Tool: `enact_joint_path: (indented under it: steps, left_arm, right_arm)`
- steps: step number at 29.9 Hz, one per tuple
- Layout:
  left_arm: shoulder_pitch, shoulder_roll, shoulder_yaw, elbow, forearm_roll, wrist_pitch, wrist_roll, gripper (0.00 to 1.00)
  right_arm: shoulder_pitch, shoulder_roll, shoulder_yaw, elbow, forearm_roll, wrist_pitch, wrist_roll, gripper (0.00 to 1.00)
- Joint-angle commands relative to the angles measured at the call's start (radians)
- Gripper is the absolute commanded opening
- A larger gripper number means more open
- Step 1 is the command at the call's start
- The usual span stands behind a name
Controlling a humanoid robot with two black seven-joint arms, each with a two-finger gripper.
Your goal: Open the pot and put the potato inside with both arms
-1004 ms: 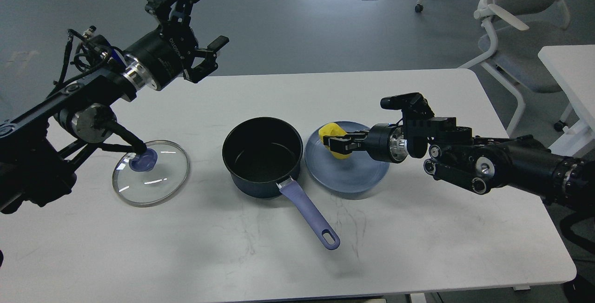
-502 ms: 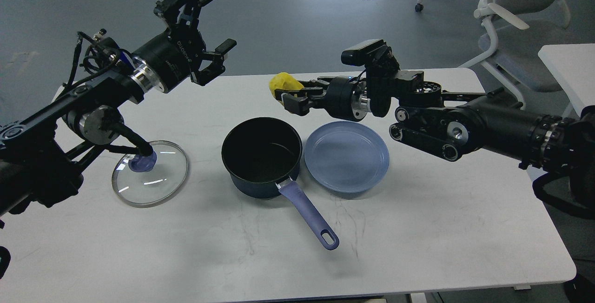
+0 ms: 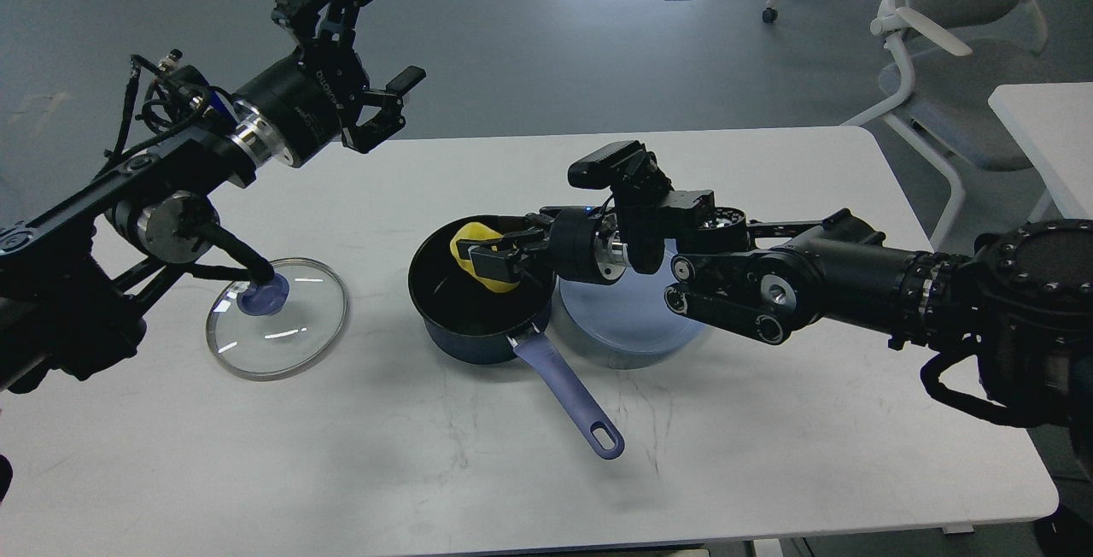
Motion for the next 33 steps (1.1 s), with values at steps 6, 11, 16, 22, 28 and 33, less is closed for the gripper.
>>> enact_joint_path:
  steps: [6,11,16,22,28,33]
  left_arm:
    - [0.005,0.007,0.0,0.001,-0.001,-0.002,0.002,0.99]
    - [0.005,0.007,-0.002,0.006,-0.004,0.0,0.003,0.99]
    - [0.006,0.008,-0.002,0.018,-0.013,0.009,0.003,0.99]
    - [0.046,0.002,-0.054,0.018,-0.021,0.007,0.003,0.99]
    - [0.095,-0.007,-0.092,0.02,-0.022,0.007,0.006,0.99]
    - [0.155,-0.009,-0.129,0.02,-0.042,0.003,0.014,0.99]
  right_arm:
    - [0.006,-0.012,0.064,0.004,0.112,0.0,0.0,1.0]
    - [-0.003,-0.061,0.231,0.007,0.186,0.005,-0.002,1.0]
    - [-0.004,-0.101,0.429,-0.001,0.584,0.008,-0.06,1.0]
    - [-0.02,-0.171,0.546,0.001,0.931,0.048,-0.111,1.0]
    - [-0.112,-0.167,0.635,0.004,1.02,0.085,-0.14,1.0]
    - [-0.187,-0.136,0.676,0.034,1.02,0.079,-0.161,1.0]
